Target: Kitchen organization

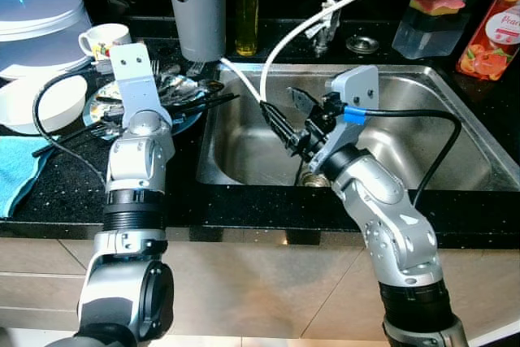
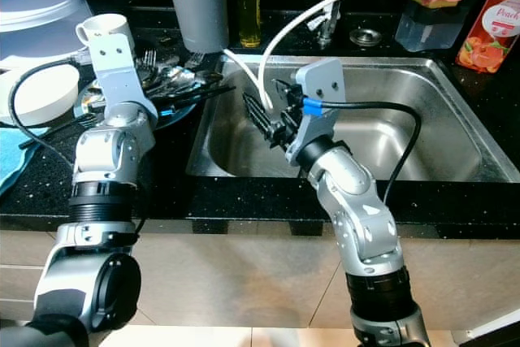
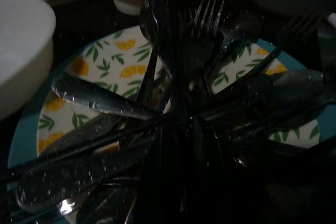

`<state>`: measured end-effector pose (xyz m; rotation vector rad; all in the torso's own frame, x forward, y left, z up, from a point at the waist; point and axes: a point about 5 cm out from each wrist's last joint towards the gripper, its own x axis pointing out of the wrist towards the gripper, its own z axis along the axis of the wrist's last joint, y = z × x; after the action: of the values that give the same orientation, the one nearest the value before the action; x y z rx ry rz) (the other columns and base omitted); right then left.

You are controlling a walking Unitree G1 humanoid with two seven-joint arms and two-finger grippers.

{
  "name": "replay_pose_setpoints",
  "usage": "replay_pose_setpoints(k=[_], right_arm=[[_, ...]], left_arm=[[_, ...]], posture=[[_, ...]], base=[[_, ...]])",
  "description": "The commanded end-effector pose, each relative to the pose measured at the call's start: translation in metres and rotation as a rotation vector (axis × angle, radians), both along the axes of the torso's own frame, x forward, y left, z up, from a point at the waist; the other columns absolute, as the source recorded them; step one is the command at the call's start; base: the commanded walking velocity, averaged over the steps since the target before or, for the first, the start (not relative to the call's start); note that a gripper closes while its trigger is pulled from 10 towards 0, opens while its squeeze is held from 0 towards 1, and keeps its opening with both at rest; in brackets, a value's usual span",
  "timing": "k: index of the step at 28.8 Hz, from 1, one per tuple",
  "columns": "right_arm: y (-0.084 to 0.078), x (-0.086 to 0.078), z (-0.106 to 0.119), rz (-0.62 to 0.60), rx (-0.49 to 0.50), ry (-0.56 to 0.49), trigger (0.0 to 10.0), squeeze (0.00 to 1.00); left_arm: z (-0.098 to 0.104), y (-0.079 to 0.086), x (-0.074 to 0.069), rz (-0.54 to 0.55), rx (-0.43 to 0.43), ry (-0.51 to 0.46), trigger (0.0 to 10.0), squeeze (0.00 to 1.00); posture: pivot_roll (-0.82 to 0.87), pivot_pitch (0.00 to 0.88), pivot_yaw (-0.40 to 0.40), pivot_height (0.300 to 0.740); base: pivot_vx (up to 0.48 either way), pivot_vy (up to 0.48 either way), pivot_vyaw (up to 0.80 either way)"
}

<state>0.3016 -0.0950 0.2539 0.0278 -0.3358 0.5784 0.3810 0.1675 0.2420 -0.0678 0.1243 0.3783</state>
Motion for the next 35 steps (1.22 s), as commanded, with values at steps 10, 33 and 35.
replay_pose_setpoints(k=[10, 33, 35], right_arm=[[-0.003, 0.002, 0.002, -0.016, 0.017, -0.006, 10.0, 0.0], [-0.04, 0.021, 0.008, -0.311, 0.114, 0.003, 10.0, 0.0], [-0.04, 0.021, 0.008, -0.313, 0.117, 0.003, 10.0, 0.0]], left_arm=[[0.032, -0.009, -0.003, -0.033, 0.1, -0.189, 10.0, 0.0], [0.011, -0.099, -0.011, -0.869, 0.091, -0.141, 10.0, 0.0], [0.007, -0.1, -0.01, -0.867, 0.092, -0.129, 10.0, 0.0]], posture=[[0.04, 0.039, 0.017, 0.74], [0.03, 0.049, 0.009, 0.74], [0.03, 0.048, 0.01, 0.74]], base=[[0.0, 0.0, 0.0], [0.0, 0.0, 0.0], [0.0, 0.0, 0.0]])
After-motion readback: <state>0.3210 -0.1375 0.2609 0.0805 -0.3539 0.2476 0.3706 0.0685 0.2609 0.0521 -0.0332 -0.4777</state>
